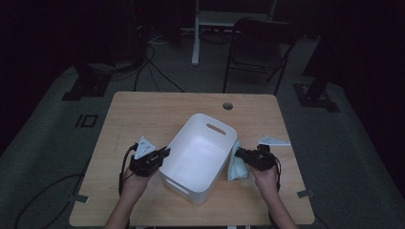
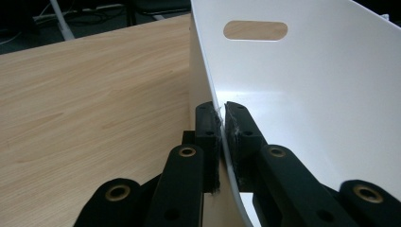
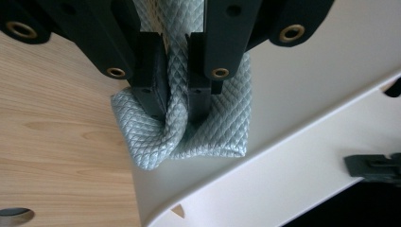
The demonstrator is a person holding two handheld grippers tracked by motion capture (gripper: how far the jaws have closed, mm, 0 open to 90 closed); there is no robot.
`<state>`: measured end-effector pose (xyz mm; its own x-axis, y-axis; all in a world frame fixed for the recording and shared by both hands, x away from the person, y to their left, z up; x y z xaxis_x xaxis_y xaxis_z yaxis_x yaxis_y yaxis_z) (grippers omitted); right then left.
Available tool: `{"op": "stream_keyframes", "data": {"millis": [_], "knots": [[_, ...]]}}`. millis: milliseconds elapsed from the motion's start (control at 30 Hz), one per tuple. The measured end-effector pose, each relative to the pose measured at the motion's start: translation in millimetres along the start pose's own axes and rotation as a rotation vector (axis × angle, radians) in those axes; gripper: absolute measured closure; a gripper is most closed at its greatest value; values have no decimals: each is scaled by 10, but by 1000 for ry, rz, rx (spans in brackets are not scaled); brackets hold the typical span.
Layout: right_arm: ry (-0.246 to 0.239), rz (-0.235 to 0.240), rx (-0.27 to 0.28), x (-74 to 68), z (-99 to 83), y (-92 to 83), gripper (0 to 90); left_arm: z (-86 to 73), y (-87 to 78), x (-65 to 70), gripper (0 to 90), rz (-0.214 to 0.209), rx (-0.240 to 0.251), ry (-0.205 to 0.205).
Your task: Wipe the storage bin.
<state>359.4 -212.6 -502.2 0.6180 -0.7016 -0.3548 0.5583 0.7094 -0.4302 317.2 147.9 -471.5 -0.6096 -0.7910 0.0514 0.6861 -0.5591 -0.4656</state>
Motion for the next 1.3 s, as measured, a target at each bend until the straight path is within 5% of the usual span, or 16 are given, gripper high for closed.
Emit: {"op": "stream_keyframes", "data": {"millis": [433, 1300], "knots": [[16, -62, -68, 74, -103, 133, 808, -6, 2, 4, 846, 3, 4, -1], [98, -94, -214, 268, -387, 424, 808, -3, 2, 28, 837, 24, -11, 17]]}}
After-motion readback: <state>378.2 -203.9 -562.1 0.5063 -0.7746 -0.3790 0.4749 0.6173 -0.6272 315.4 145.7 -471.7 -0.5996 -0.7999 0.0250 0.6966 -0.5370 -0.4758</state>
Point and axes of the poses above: each handheld gripper's, and its own axes: y roughly forward along the jaws, z roughly out of its top, x roughly to its right, the point moved 3 cm from there along y, roughly forward along the jaws, and after that the axes turned 1 degree about -z, right-handed, at the moved point
